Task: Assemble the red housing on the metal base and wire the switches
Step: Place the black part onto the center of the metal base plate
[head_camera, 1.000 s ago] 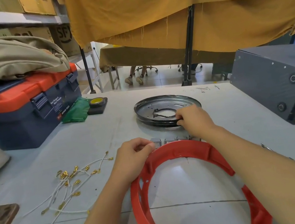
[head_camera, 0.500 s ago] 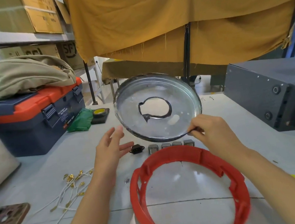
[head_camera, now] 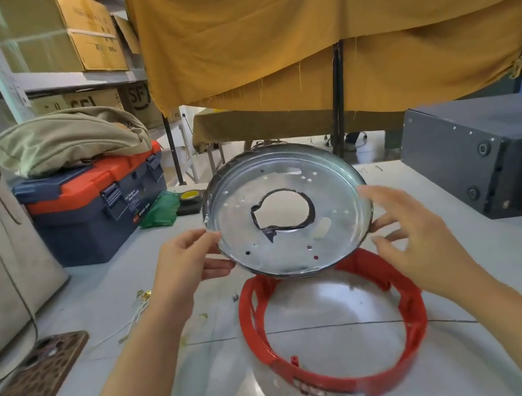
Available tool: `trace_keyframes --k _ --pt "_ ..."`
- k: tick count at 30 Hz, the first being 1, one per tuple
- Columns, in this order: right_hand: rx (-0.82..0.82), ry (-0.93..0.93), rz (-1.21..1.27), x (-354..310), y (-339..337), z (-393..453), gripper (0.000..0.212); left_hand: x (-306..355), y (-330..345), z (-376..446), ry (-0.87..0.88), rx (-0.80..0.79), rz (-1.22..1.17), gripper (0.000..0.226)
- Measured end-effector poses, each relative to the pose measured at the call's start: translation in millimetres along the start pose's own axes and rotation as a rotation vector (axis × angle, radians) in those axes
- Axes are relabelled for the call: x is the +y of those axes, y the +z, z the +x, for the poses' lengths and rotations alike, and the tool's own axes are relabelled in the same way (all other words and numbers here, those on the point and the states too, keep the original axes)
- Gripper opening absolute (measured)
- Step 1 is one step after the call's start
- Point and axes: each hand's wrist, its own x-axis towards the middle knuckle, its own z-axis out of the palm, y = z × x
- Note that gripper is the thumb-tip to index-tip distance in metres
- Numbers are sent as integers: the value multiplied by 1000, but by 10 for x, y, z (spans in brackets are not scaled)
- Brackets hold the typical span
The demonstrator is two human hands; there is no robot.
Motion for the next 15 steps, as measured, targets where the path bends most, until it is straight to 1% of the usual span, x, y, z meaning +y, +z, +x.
trace_keyframes --k 1,2,4,6,8,10,12,15 --pt "19 85 95 -1 -37 0 55 -6 -24 -17 -9 -4 2 14" --pt "48 175 195 8 -62 3 51 -10 -44 -34 -15 -12 3 13" --pt "95 360 369 63 -85 3 37 -19 -75 -70 -19 -46 20 18" --pt "72 513 456 130 -93 -7 31 -42 -92 -104 -19 -105 57 20" --pt "9 618 489 181 -95 -27 28 -85 -96 -140 -24 -156 104 21" --pt "-60 668 499 211 -96 -36 25 -128 -85 -182 -42 -188 136 21" --pt "-112 678 489 232 -97 -46 20 -159 -68 -236 -62 -213 130 20" --pt "-135 678 447 296 -92 -50 21 -201 -76 -312 -84 -274 125 21"
